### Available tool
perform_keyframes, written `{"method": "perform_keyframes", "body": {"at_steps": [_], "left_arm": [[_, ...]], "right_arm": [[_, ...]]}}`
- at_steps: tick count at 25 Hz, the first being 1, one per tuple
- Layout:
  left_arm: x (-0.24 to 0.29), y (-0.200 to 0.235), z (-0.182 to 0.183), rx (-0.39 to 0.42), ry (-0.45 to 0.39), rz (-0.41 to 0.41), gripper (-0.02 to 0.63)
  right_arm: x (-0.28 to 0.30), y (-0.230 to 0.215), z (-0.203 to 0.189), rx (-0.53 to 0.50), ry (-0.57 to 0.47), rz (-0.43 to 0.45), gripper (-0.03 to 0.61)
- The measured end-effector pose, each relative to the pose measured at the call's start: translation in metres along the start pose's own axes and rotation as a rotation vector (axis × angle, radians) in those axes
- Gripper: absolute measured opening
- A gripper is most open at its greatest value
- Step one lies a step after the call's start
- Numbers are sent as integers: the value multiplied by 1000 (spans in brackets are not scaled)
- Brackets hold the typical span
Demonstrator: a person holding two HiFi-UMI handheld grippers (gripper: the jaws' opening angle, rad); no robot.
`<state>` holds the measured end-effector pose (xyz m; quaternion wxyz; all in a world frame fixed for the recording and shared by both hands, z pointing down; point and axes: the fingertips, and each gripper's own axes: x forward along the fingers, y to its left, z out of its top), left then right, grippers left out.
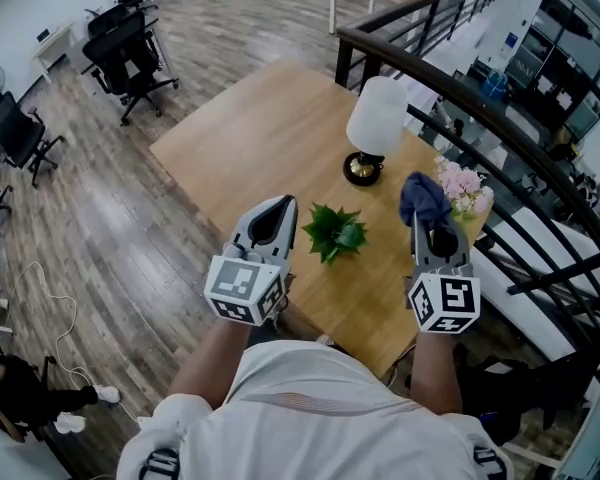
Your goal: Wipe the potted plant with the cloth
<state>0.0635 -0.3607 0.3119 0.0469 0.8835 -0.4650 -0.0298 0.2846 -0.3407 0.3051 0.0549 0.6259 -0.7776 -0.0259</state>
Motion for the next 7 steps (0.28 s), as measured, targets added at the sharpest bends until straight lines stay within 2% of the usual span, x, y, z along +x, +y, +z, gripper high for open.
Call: {"method": "perform_keyframes", "body": {"at_steps": [7], "left_arm": [[2, 0, -3, -25, 3, -3, 15]], "right_arm": [[3, 4, -6, 0, 20, 13, 137]]}}
